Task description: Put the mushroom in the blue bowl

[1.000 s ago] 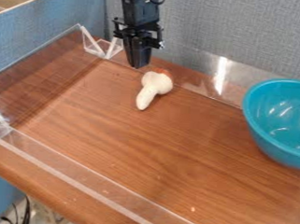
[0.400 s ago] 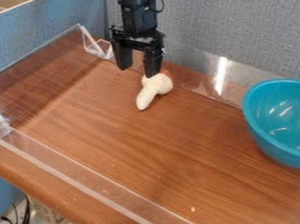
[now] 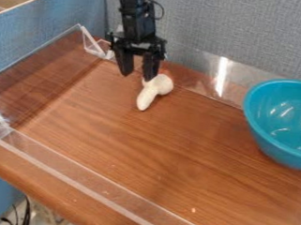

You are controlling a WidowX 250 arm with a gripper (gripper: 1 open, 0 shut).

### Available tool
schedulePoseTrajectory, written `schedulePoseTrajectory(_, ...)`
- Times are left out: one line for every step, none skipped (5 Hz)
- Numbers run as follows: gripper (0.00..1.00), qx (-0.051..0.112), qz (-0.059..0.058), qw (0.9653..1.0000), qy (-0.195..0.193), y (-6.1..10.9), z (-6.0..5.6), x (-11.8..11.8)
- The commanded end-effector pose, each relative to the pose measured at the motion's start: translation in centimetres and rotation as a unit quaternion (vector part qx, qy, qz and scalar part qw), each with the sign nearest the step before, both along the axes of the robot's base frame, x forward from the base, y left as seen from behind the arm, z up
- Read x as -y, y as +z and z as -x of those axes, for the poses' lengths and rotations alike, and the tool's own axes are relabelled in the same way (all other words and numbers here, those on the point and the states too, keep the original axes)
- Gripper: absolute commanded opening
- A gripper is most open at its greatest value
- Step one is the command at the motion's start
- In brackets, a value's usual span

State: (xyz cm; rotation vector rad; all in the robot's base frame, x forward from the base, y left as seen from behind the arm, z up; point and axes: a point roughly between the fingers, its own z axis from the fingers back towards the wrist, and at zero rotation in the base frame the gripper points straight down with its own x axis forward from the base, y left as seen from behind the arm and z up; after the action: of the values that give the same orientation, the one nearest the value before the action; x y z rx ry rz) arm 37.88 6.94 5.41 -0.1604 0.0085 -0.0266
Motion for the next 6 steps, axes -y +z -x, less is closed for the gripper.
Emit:
schedulePoseTrajectory(1.00,0.030,-0.015,0.9994,-0.002,0.9,-2.1,0.3)
schedulePoseTrajectory(1.00,0.025,-0.016,0.9992,-0.025,0.1,-2.3,1.2)
schedulePoseTrajectory(1.00,0.019,-0.017,0.9983,-0.051,-0.8,-2.6,2.3)
schedulePoseTrajectory(1.00,0.012,-0.020,0.9980,-0.059,-1.6,-3.1,2.2)
schedulePoseTrajectory(1.00,0.005,-0.021,0.9976,-0.066,-2.2,-3.3,1.9)
schedulePoseTrajectory(1.00,0.000,-0.023,0.9971,-0.073,-2.7,-3.5,1.6)
